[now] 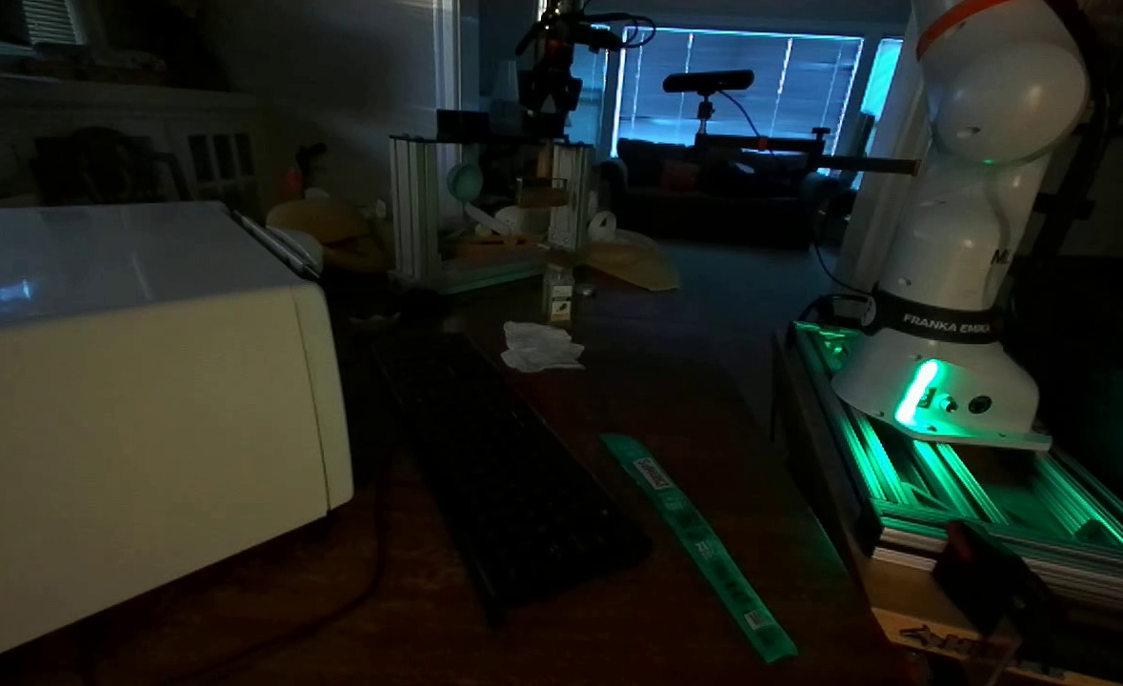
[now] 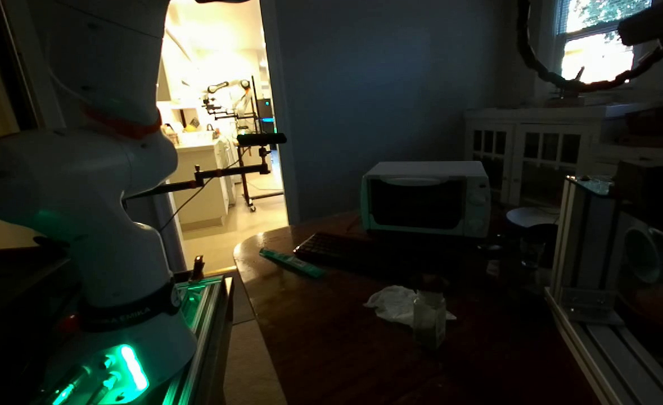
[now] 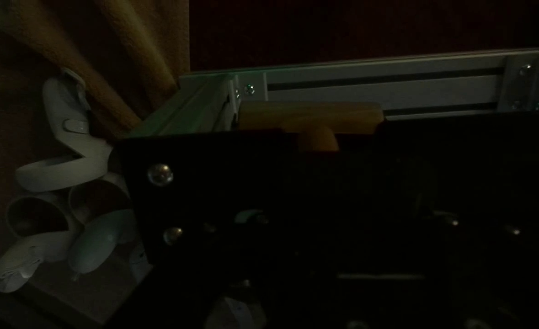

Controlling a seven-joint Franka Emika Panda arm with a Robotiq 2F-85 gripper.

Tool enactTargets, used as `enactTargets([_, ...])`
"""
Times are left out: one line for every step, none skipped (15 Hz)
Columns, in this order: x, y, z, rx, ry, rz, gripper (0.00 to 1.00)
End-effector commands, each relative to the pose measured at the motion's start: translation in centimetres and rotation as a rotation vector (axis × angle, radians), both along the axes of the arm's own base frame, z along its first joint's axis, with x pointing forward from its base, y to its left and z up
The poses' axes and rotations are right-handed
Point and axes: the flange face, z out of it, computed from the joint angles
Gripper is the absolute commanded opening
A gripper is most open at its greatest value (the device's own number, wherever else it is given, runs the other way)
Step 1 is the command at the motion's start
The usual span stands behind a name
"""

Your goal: Pick up the roller and then move it around on the keyboard

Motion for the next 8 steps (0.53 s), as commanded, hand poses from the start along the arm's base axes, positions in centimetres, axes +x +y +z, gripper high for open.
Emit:
enactTargets([-2.0,0.2,3.1,0.004,0.022,-0.016,0.33])
enactTargets([-2.7,0.6,3.8,0.013,0.03,-0.013,0.33])
enactTargets([-3.4,0.9,4.4,0.007,0.038,-0.011,0.33])
enactTargets([-4.0,1.2,4.9,0.006,0.045,-0.013,0.33])
enactTargets([-4.7,1.5,5.2,0.005,0.054,-0.012,0.33])
enactTargets([-5.3,1.9,5.4,0.006,0.064,-0.008,0.33])
enactTargets([-5.8,2.3,5.5,0.001,0.075,-0.005,0.33])
enactTargets([-6.4,2.8,5.4,-0.003,0.088,-0.001,0.33])
